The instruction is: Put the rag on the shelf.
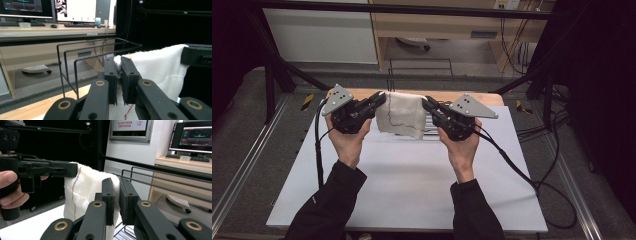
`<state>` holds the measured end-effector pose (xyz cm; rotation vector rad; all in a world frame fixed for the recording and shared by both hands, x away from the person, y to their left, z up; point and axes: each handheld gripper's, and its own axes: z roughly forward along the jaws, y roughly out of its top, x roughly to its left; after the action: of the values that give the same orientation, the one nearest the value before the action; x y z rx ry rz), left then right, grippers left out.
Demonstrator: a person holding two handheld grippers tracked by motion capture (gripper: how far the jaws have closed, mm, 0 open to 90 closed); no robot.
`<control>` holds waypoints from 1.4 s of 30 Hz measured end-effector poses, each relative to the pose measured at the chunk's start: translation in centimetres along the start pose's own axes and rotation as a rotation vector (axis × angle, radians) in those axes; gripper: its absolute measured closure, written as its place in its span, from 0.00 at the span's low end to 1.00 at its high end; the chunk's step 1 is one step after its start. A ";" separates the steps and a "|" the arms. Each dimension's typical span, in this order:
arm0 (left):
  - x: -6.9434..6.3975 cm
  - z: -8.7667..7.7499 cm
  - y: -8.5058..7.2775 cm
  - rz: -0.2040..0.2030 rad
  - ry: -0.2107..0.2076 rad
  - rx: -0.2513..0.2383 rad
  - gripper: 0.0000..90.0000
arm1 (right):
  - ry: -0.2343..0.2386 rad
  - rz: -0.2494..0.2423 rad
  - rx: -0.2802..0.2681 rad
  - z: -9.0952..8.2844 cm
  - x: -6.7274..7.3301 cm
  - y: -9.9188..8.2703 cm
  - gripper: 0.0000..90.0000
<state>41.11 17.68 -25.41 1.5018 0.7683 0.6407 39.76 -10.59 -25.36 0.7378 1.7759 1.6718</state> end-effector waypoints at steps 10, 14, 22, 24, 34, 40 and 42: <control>0.0 0.7 1.8 0.016 0.004 -0.028 0.93 | -0.032 -0.023 -0.031 0.3 -0.9 1.5 0.93; 0.0 1.1 2.2 0.015 0.005 -0.034 0.93 | -0.043 -0.024 -0.039 0.5 -1.1 2.0 0.93; 0.2 1.9 3.7 0.017 0.005 -0.041 0.93 | -0.061 -0.018 -0.061 0.9 -1.7 2.7 0.93; 0.3 2.0 3.9 0.025 0.012 -0.042 0.93 | -0.064 -0.019 -0.062 1.0 -1.9 2.9 0.93; 0.6 3.1 5.4 0.019 0.019 -0.053 0.93 | -0.081 -0.031 -0.069 1.8 -2.7 4.4 0.93; 0.6 3.8 6.3 0.027 0.019 -0.062 0.93 | -0.093 -0.036 -0.084 2.0 -3.3 5.5 0.93; 0.7 4.0 6.5 0.027 0.019 -0.063 0.93 | -0.097 -0.040 -0.083 2.1 -3.5 5.7 0.93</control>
<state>45.25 15.73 -19.27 1.4520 0.7373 0.6943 43.64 -11.41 -19.56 0.7289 1.6343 1.6453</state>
